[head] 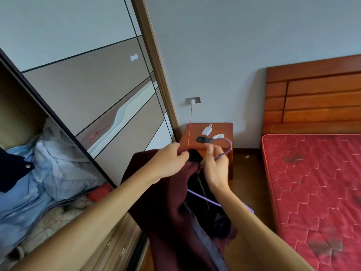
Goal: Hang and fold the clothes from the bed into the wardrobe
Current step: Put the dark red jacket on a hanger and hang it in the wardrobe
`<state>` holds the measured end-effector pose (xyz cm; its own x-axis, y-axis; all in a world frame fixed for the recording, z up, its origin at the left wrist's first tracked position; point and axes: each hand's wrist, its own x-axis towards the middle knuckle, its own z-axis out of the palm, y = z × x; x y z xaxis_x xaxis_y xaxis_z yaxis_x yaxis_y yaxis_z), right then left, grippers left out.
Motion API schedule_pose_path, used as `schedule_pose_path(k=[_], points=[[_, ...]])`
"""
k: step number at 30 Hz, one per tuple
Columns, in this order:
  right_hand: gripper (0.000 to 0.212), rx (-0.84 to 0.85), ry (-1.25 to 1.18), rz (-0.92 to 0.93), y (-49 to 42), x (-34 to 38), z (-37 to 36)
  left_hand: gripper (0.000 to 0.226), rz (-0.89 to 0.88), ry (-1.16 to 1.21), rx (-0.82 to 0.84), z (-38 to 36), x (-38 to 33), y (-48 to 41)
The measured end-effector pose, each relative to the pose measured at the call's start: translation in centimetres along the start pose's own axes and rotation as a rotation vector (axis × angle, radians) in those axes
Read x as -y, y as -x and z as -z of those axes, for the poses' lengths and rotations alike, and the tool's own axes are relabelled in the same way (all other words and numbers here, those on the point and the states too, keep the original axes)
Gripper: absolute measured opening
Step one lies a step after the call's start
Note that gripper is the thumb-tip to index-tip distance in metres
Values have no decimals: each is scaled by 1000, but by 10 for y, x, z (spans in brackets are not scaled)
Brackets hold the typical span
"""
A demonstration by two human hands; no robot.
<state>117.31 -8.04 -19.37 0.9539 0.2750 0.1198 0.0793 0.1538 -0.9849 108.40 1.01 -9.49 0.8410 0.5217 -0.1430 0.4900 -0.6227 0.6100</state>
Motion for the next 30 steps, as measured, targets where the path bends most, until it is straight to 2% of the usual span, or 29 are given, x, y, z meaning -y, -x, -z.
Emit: schedule_pose_path(k=[2,5,9,13,14,16,18,20,21,23,25,27,30], points=[[25,-7,-51,1,-4,3,7,32,-61,-282,49,7,4,4],[29,-3,-94,0,-4,3,11,41,-155,-410,122,13,8,2],[31,53,-39,32,-6,3,16,45,-231,-363,46,8,17,-2],[25,126,0,25,-2,-6,20,44,-198,-343,-40,7,28,-12],[24,93,47,63,0,-12,24,43,-181,-345,-59,8,31,-14],[22,-25,186,287,9,-29,37,44,-120,-344,-119,16,41,-21],[18,49,286,419,32,-53,52,49,-40,-302,-205,30,52,-28],[12,278,409,321,53,-80,61,46,11,-199,-260,44,61,-31],[13,390,527,215,59,-99,60,43,27,-134,-266,49,64,-30],[20,587,773,10,60,-134,54,39,53,-34,-253,55,66,-26],[22,779,937,-119,57,-163,46,42,34,31,-237,60,66,-20],[16,785,949,-189,55,-177,39,42,-8,90,-229,68,63,-13],[3,674,913,-248,44,-185,31,25,-81,160,-225,84,54,3]])
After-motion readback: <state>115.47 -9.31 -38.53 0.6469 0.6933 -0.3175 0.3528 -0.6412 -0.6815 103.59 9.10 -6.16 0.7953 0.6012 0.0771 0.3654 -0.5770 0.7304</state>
